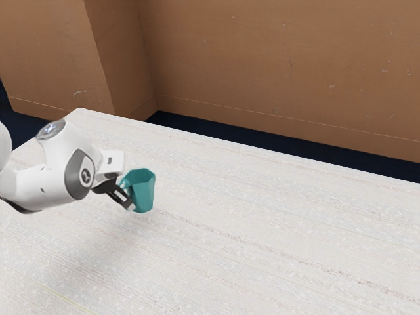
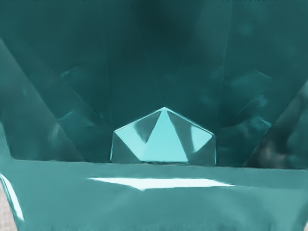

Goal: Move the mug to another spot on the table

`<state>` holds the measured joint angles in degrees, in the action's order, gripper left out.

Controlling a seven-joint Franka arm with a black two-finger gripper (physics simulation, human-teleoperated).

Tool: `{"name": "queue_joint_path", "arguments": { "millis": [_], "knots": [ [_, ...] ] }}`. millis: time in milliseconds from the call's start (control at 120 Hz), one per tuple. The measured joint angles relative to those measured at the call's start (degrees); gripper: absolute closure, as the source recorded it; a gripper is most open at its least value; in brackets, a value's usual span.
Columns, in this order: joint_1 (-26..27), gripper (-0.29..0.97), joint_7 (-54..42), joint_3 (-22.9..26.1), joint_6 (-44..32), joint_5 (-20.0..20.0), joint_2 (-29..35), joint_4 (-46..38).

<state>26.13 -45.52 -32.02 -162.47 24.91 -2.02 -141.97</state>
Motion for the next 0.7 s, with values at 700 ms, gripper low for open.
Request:
{"name": "queue_joint_path", "arguments": {
  "millis": [700],
  "knots": [
    [2.8,0.70,-1.7,0.4,-4.9,4.2,-3.6,-0.5]
  ]
}}
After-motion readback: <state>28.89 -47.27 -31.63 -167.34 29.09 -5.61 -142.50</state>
